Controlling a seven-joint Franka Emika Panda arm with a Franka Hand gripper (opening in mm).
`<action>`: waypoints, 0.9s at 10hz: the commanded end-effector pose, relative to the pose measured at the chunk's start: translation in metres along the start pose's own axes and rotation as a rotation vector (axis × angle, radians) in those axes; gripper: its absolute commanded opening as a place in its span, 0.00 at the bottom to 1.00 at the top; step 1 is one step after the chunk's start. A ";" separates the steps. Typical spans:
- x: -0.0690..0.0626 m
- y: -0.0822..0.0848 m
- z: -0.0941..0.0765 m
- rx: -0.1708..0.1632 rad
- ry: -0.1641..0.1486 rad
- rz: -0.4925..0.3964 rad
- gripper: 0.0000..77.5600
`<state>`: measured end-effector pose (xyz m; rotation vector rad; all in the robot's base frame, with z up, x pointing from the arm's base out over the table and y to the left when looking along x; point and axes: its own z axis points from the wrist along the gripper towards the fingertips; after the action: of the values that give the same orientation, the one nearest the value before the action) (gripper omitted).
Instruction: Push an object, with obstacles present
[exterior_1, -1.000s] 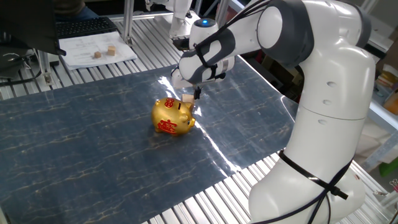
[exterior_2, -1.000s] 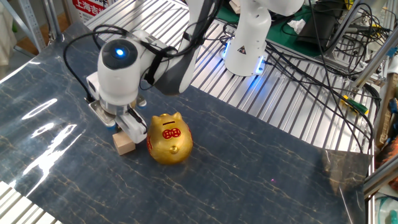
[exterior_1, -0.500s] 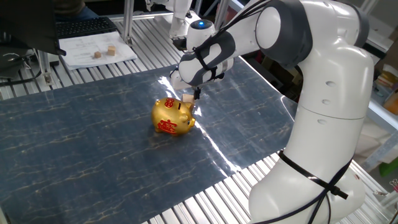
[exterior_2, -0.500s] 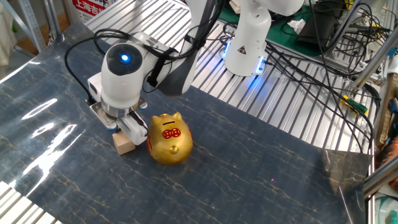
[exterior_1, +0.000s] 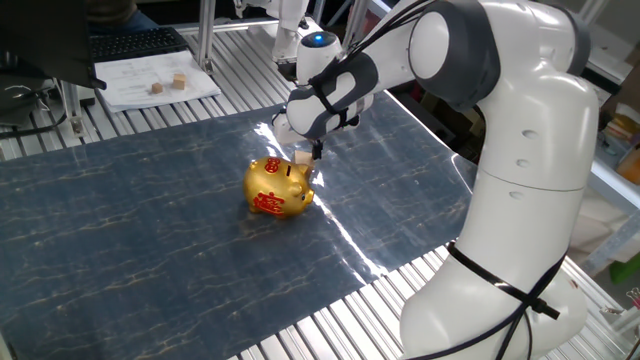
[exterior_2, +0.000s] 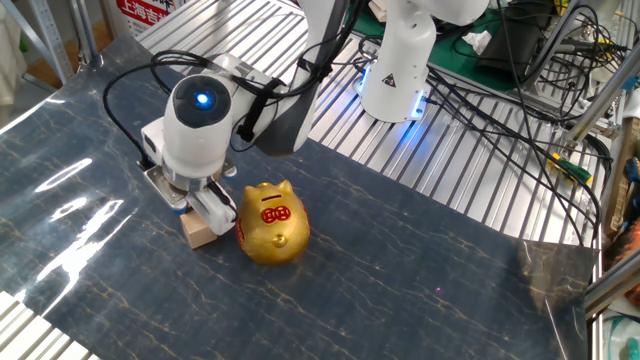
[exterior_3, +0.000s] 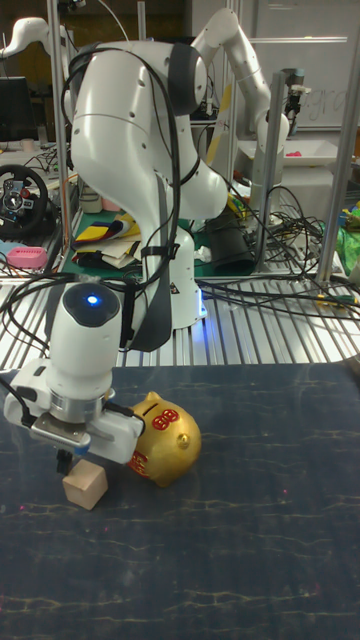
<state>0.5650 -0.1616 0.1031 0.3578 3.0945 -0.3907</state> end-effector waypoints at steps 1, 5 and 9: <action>0.005 0.001 0.004 0.026 0.024 -0.015 0.00; 0.005 0.000 0.001 0.021 0.029 -0.008 0.00; 0.006 -0.002 -0.002 0.023 0.040 -0.016 0.00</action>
<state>0.5579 -0.1610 0.1040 0.3456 3.1382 -0.4254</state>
